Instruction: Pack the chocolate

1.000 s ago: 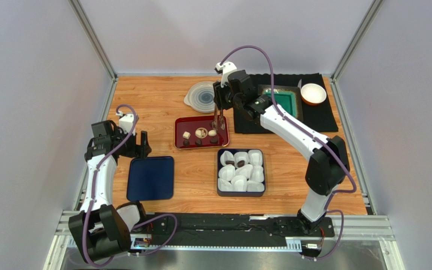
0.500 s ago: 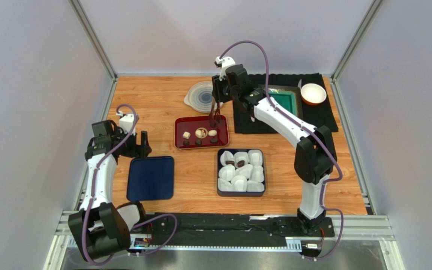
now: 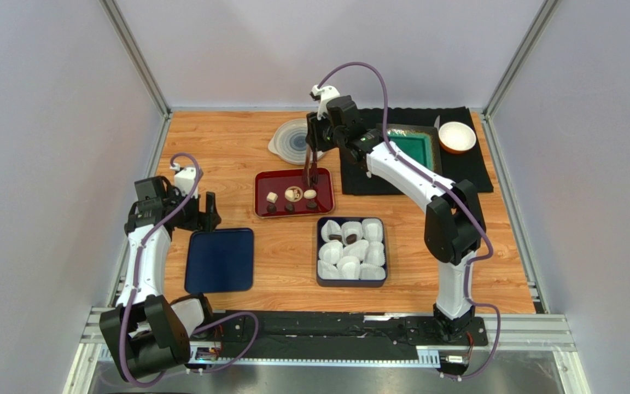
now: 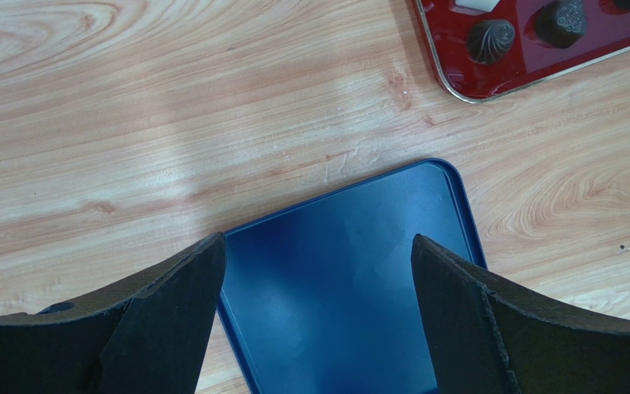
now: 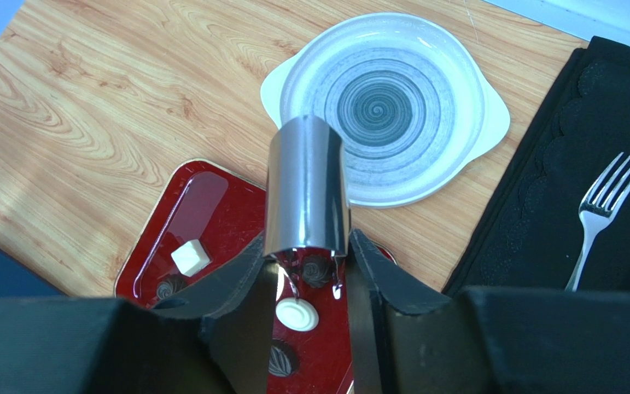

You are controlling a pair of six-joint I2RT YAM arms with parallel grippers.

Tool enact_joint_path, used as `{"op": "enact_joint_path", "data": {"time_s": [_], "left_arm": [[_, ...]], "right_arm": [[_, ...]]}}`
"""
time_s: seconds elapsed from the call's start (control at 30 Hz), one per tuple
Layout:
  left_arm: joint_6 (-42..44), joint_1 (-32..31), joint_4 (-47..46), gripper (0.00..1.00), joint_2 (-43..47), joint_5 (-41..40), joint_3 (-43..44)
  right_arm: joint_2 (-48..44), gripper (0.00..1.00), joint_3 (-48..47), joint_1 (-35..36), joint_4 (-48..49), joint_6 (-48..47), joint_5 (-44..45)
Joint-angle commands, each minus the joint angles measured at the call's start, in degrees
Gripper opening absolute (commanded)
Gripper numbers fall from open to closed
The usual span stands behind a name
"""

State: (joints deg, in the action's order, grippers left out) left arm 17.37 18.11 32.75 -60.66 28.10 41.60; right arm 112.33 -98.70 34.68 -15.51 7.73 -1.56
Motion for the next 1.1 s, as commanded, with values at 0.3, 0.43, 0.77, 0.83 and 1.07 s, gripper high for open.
{"op": "enact_joint_path", "data": {"time_s": [0.3,0.43,0.77,0.83,1.07], "left_arm": [[2.1,1.0,-1.5,0.91,0.8,0.1,-0.8],[2.1,1.1,-1.4,0.91,0.8,0.0,-0.9],[2.1,1.4,-0.8,0.91,1.6,0.2,-0.7],[2.1,1.4,-0.7,0.91,1.8,0.1,-0.6],[2.0,1.5,0.1,0.91,2.4,0.5,0.0]], "right_arm": [[-0.7,0.17,-2.6,-0.2,2.9,-0.3,-1.0],[-3.3,0.13,-2.3,-0.3,2.9,-0.3,-1.0],[-17.2,0.11,5.2,0.0,0.3,-3.4,0.4],[-21.7,0.11,7.3,0.0,-0.3,-3.9,1.0],[-37.3,0.11,19.8,0.7,-3.1,-4.1,4.0]]}}
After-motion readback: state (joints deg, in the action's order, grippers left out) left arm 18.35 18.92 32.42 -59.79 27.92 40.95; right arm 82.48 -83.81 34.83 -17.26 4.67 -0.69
